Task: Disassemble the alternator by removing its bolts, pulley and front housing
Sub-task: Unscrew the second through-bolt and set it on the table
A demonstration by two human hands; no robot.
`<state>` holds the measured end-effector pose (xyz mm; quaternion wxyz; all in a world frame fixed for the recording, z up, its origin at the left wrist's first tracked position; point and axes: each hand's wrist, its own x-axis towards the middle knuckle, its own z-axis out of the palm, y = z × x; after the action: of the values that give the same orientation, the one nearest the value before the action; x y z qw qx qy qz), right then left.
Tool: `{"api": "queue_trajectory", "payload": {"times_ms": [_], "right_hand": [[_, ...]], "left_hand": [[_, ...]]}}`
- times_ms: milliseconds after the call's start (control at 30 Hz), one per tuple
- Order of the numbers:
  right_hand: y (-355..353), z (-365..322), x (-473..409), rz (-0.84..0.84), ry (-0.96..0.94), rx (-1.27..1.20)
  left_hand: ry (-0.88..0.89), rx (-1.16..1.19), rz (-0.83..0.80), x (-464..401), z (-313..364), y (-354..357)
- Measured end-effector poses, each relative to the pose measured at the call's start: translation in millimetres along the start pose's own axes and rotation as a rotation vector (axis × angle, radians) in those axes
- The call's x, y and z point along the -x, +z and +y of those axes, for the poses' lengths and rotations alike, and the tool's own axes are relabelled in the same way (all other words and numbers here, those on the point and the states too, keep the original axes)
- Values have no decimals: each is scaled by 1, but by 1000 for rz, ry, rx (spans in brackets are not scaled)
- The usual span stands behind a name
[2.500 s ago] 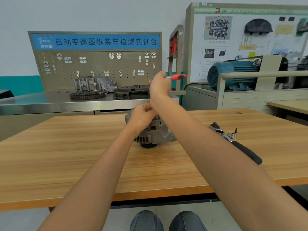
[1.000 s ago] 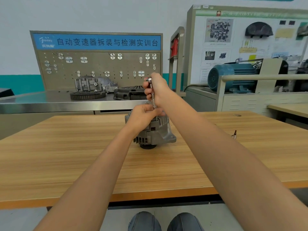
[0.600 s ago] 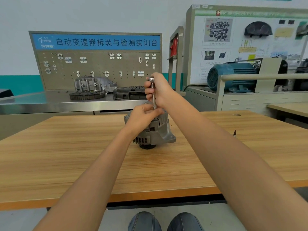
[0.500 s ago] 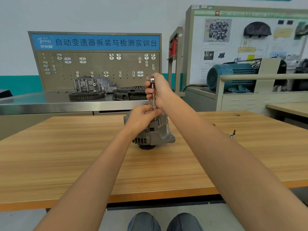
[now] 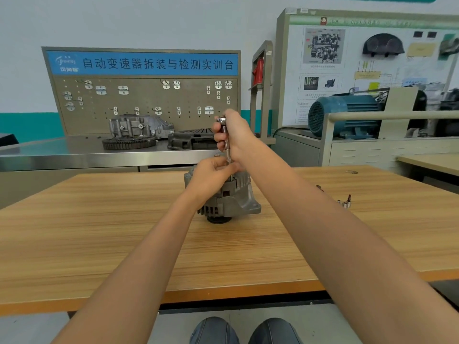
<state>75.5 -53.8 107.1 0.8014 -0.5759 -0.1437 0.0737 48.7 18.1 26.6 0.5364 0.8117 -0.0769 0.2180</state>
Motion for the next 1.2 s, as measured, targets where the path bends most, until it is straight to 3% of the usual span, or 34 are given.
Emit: {"api": "queue_trajectory", "payload": {"times_ms": [133,200,400,467,700,767,900,967,1033,1133,1200], "right_hand": [[13,10,6,283,-177,-19],[15,10,4,326,-204,-46],[-3,-6,-2,-52,58,27],[-4,-5,-1,-61,54,16],[13,6,0,384,-156,-25],[11,3,-2,312,-100,17],[-3,-7,-2,-49,62,31],[-6,-6,-2,-98,70,23],[-1,-2,0,22,22,-11],[10,8,3,340,-159,-67],[11,8,1,402,-189,-62]], "left_hand": [[-36,-30,63,1,-1,0],[-46,-28,85,0,0,1],[-2,39,23,1,0,2],[-1,34,19,0,-1,1],[-14,-11,98,1,-1,4],[3,10,84,0,-1,3],[6,52,30,1,0,2],[13,46,29,1,0,1],[26,28,38,0,-1,2],[1,-8,92,0,-2,4],[1,-19,93,0,-3,3]]}}
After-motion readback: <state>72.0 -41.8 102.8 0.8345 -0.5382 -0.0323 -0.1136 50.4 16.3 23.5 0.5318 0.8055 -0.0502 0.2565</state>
